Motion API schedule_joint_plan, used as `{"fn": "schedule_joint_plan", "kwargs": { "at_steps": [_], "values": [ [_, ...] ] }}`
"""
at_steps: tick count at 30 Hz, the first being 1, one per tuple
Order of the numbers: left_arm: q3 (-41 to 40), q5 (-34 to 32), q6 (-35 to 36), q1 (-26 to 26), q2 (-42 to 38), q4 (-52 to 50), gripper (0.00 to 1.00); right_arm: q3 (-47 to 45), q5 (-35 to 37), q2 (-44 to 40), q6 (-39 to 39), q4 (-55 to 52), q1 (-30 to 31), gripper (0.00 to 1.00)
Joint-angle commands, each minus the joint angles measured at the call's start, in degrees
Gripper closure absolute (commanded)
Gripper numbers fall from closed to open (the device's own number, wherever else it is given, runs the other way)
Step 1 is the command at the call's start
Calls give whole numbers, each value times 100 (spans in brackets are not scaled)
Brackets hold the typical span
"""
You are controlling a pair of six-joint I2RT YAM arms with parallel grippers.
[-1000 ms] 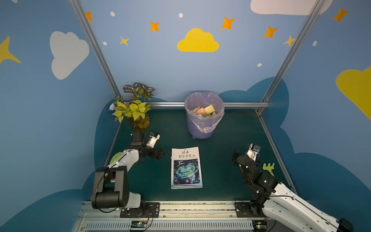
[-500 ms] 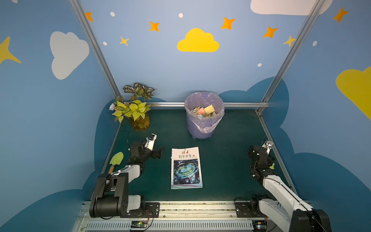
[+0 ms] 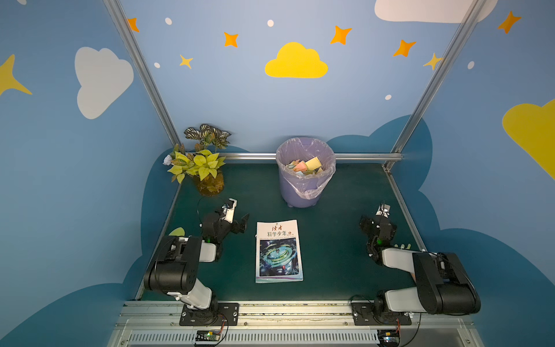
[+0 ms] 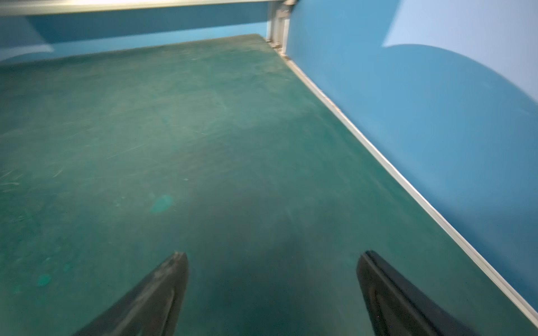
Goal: Peel off the used sticky note
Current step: Reset both arms
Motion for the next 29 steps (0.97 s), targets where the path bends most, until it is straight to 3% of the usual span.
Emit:
{"fn": "schedule_joint_plan", "kwargs": {
  "at_steps": [1, 8, 29],
  "values": [
    [-3, -377, -95, -19, 14, -168, 0, 157, -512, 387, -421, 705, -6, 3],
    [1, -383, -99, -18, 7, -173, 0, 451, -670, 112, -591, -339, -31, 3],
    [-3, -391, -99, -17, 7, -167, 0, 445, -679, 122, -597, -350, -26, 3]
  ]
}}
